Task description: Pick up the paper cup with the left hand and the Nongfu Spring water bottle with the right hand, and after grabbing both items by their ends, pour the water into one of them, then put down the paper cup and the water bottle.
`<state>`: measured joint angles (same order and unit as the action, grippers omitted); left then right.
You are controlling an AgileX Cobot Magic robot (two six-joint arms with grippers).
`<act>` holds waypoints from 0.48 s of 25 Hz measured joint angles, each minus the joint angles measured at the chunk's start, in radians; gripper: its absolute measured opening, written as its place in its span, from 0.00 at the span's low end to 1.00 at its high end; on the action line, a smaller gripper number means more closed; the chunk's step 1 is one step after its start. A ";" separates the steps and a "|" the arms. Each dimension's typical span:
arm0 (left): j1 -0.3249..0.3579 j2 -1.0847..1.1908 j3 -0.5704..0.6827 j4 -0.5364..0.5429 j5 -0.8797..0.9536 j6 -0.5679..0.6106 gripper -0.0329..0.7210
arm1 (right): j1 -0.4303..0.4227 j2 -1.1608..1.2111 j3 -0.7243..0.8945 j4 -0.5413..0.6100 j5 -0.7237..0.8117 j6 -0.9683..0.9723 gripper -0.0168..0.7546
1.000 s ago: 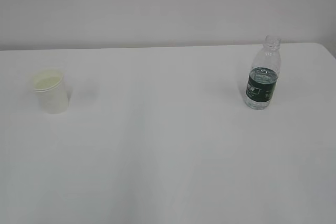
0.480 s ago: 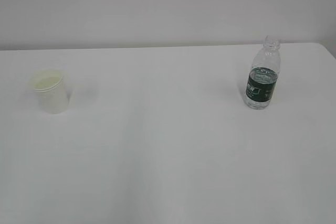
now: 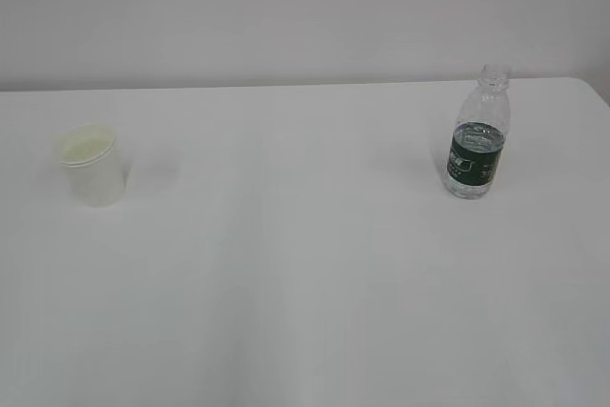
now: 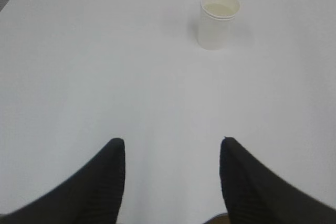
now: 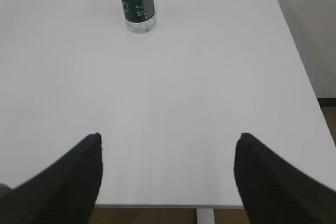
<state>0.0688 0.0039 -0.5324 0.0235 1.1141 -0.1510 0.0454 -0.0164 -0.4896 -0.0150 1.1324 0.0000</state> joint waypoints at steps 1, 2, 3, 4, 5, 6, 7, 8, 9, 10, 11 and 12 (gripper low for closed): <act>0.000 0.000 0.000 0.000 0.000 0.000 0.59 | 0.000 0.000 0.000 0.000 0.000 0.000 0.79; 0.000 0.000 0.000 0.000 0.000 0.000 0.59 | 0.000 0.000 0.000 0.000 0.000 0.000 0.79; 0.000 0.000 0.000 0.000 0.000 0.000 0.58 | 0.000 0.000 0.000 0.000 0.000 0.000 0.79; 0.000 0.000 0.000 0.000 0.000 0.000 0.58 | 0.000 0.000 0.000 0.000 0.000 0.000 0.79; 0.000 0.000 0.000 0.000 0.000 0.000 0.58 | 0.000 0.000 0.000 0.000 0.000 0.000 0.79; 0.000 0.000 0.000 0.000 0.000 0.000 0.58 | 0.000 0.000 0.000 0.000 0.000 0.000 0.79; 0.000 0.000 0.000 0.000 0.000 0.000 0.58 | 0.000 0.000 0.000 0.000 0.000 0.000 0.79; 0.000 0.000 0.000 0.000 0.000 0.000 0.58 | 0.000 0.000 0.000 0.000 0.000 0.000 0.79; 0.000 0.000 0.000 0.000 0.000 0.000 0.58 | 0.000 0.000 0.000 0.000 0.000 0.000 0.79; 0.000 0.000 0.000 0.000 0.000 0.000 0.58 | 0.000 0.000 0.000 0.000 0.000 0.000 0.79; 0.000 0.000 0.000 0.000 0.000 0.000 0.58 | 0.000 0.000 0.000 0.000 0.000 0.000 0.79; 0.000 0.000 0.000 0.000 0.000 0.000 0.58 | 0.000 0.000 0.000 0.000 0.000 0.000 0.79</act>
<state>0.0688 0.0039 -0.5324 0.0235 1.1141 -0.1510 0.0454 -0.0164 -0.4896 -0.0150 1.1324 0.0000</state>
